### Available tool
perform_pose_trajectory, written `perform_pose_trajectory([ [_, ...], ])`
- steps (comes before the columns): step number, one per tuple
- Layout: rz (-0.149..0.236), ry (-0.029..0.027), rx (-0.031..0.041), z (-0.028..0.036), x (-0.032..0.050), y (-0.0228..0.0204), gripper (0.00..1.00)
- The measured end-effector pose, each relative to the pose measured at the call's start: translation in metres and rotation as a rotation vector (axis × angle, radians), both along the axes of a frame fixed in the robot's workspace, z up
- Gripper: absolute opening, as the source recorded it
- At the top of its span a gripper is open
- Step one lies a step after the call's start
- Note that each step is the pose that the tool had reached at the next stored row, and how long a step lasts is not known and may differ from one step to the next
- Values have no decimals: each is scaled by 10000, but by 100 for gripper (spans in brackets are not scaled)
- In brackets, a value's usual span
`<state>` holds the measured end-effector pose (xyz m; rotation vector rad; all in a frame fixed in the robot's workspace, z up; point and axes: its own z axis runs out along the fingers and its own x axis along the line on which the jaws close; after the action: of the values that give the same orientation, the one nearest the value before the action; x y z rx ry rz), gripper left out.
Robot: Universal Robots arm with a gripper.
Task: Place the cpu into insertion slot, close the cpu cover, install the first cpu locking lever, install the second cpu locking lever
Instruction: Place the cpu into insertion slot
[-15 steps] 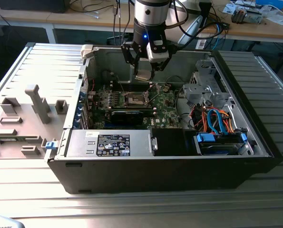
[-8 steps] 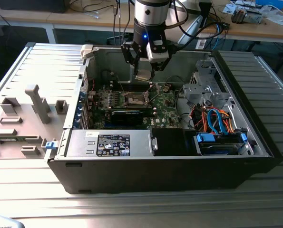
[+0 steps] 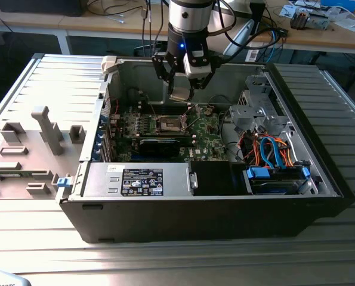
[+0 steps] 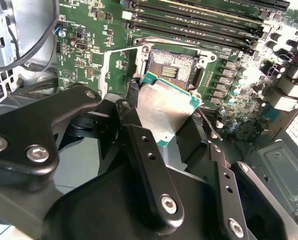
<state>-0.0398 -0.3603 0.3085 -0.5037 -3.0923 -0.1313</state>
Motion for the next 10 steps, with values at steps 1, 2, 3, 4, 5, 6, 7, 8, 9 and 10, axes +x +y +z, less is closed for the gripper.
perform_pose_trajectory([
  [1,-8,0,0,0,0,0,55],
  [2,-26,0,0,0,0,0,55],
  [3,-32,0,1,0,0,0,55],
  [4,-38,0,0,0,0,0,55],
  [5,-46,0,1,0,0,0,55],
  [6,-50,0,0,0,0,0,55],
  [7,-54,0,0,0,0,0,55],
  [8,-57,0,0,0,0,0,55],
  [9,-59,0,0,0,0,0,55],
  [10,-62,0,0,0,0,0,55],
])
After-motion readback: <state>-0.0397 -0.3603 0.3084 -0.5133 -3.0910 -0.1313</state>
